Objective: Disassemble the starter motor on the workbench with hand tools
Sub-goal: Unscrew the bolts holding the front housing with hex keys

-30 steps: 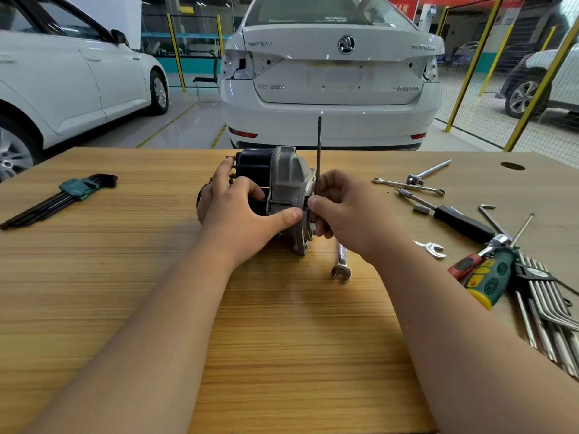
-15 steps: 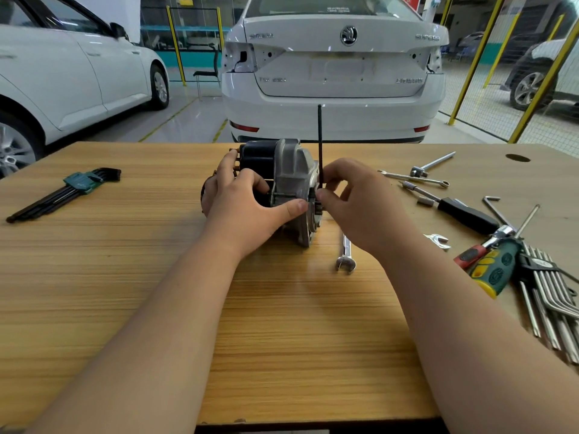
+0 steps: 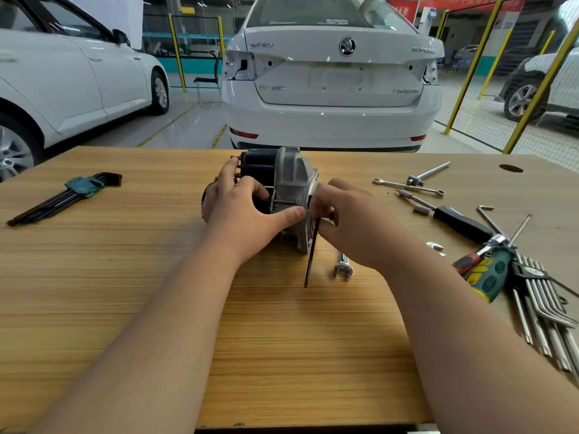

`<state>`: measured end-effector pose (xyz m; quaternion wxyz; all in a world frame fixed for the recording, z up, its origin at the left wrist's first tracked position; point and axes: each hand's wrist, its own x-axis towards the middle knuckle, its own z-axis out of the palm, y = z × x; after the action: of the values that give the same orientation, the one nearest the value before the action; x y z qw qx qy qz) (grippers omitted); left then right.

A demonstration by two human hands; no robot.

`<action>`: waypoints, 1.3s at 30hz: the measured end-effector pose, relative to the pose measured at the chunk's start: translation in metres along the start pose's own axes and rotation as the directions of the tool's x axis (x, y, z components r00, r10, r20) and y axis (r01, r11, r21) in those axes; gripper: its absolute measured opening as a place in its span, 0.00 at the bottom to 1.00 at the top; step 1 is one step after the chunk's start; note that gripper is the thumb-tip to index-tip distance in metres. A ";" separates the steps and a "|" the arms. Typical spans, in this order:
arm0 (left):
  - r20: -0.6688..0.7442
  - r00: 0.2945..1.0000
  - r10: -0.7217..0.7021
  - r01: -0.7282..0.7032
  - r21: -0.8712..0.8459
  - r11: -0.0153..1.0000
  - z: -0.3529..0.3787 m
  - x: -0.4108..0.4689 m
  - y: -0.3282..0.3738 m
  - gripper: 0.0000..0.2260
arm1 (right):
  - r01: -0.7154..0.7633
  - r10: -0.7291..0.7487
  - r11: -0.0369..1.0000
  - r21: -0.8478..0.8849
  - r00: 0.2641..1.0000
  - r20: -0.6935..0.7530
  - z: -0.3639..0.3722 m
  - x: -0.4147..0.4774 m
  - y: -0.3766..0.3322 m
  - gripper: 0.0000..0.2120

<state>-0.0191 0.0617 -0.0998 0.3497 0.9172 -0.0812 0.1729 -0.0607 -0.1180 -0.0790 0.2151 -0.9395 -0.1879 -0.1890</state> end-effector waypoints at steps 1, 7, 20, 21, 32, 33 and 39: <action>0.001 1.000 0.002 -0.002 0.001 1.000 0.000 0.000 0.000 0.23 | 0.012 -0.012 1.000 0.004 1.000 0.014 0.001 -0.001 0.000 0.10; -0.005 1.000 0.004 -0.004 0.000 1.000 0.001 0.000 -0.001 0.23 | 0.009 -0.009 0.997 0.073 1.000 0.002 -0.004 -0.003 0.004 0.11; -0.008 1.000 0.003 -0.003 0.005 1.000 0.000 0.001 -0.002 0.24 | -0.108 0.124 0.972 0.209 0.990 -0.065 -0.009 -0.007 0.009 0.15; -0.008 1.000 0.003 -0.003 0.008 1.000 -0.001 0.001 -0.002 0.24 | -0.147 0.170 0.952 0.270 0.983 -0.065 -0.009 -0.006 0.009 0.13; -0.009 1.000 -0.006 0.006 0.018 1.000 0.000 0.000 0.001 0.26 | -0.300 0.404 0.613 0.731 0.914 0.036 -0.003 0.000 0.000 0.07; -0.007 1.000 -0.009 0.009 0.017 1.000 0.000 0.000 0.001 0.25 | -0.295 0.408 0.589 0.752 0.912 0.037 -0.001 0.001 -0.001 0.08; -0.004 1.000 0.000 0.001 0.019 1.000 0.001 -0.001 0.000 0.24 | -0.345 0.468 0.534 0.772 0.881 0.070 0.008 0.006 0.000 0.05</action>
<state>-0.0202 0.0611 -0.1007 0.3411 0.9201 -0.0786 0.1755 -0.0536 -0.1130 -0.0832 0.6425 -0.7592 -0.0097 -0.1036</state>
